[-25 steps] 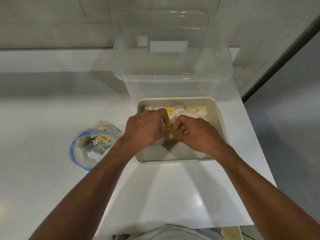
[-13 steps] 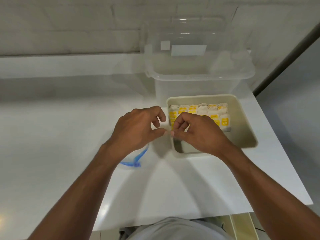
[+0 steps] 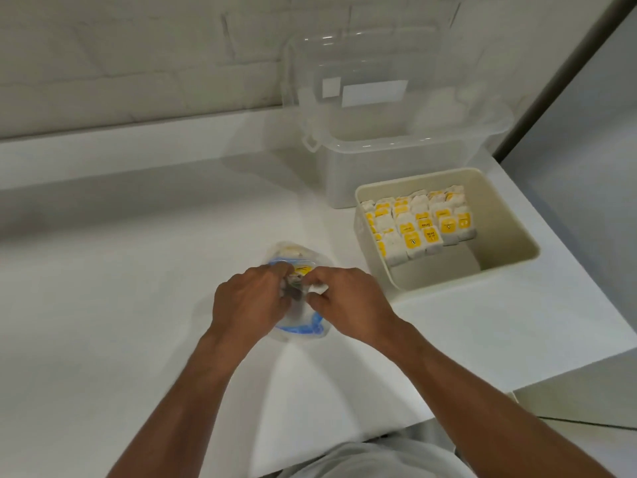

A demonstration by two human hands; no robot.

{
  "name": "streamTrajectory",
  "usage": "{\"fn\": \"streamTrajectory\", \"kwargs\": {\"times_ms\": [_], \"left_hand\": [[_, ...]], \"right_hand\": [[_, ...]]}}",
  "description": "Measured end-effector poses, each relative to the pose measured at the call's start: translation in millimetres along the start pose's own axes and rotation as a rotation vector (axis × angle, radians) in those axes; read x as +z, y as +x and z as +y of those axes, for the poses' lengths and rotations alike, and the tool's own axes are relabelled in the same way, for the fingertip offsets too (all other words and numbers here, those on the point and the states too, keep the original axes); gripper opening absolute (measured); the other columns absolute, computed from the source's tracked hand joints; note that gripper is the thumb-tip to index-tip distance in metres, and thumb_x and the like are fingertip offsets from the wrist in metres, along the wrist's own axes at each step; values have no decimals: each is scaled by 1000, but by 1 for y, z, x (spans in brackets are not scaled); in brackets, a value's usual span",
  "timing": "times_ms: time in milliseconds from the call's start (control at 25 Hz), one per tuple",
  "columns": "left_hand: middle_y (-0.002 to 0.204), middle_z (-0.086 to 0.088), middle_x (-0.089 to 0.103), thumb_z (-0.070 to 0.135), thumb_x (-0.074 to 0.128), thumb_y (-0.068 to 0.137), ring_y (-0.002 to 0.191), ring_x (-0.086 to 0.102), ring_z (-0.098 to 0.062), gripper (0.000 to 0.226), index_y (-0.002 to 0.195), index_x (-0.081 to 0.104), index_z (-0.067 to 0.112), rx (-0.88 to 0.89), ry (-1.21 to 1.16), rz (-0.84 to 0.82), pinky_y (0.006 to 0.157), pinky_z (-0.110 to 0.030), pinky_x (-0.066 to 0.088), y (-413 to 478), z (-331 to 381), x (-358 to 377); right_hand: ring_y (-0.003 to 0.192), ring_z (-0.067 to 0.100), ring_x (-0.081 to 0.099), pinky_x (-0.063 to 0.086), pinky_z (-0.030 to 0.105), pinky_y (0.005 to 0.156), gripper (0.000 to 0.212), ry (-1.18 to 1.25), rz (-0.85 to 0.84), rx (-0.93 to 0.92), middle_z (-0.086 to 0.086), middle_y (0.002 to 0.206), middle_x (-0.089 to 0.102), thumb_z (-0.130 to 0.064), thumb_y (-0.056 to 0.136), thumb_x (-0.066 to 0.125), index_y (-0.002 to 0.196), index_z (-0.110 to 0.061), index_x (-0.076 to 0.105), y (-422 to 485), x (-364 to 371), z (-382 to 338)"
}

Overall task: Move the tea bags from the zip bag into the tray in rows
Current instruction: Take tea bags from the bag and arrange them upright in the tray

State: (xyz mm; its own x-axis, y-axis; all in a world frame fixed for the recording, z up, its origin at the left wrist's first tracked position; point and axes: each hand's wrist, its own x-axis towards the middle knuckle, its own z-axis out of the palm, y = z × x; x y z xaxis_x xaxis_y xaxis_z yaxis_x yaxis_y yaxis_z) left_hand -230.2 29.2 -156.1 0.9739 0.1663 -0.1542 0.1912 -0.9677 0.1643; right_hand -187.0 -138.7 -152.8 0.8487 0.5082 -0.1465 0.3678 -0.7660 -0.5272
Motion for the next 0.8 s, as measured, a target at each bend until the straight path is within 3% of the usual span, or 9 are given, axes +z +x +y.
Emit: {"fn": "streamTrajectory", "kwargs": {"times_ms": [120,280,560,800], "left_hand": [[121,11,67,46,53,95,100,68,-20,41,135,47,43,-1,-13,49,77,-28,50,9,-1,13],[114,8,69,47,47,99,95,68,-21,38,136,49,44,-50,-37,78,74,-28,49,27,4,17],[106,5,71,46,47,99,90,67,-22,30,125,55,34,-129,-63,107,68,-26,38,44,13,20],[101,7,73,46,55,96,86,67,-22,27,121,58,36,-150,-174,146,67,-26,44,42,7,19]], "right_hand": [[115,17,61,45,27,93,50,-119,48,15,-8,130,63,-39,92,59,140,-33,47,8,11,6],[116,18,60,45,30,94,54,-163,73,1,-5,133,60,-36,93,56,145,-30,40,29,12,12],[102,25,66,52,34,86,35,-274,136,69,0,119,66,-28,99,43,133,-30,53,65,20,9],[87,21,68,47,27,69,24,-297,246,29,0,102,70,-32,100,44,112,-22,62,70,25,14]]}}
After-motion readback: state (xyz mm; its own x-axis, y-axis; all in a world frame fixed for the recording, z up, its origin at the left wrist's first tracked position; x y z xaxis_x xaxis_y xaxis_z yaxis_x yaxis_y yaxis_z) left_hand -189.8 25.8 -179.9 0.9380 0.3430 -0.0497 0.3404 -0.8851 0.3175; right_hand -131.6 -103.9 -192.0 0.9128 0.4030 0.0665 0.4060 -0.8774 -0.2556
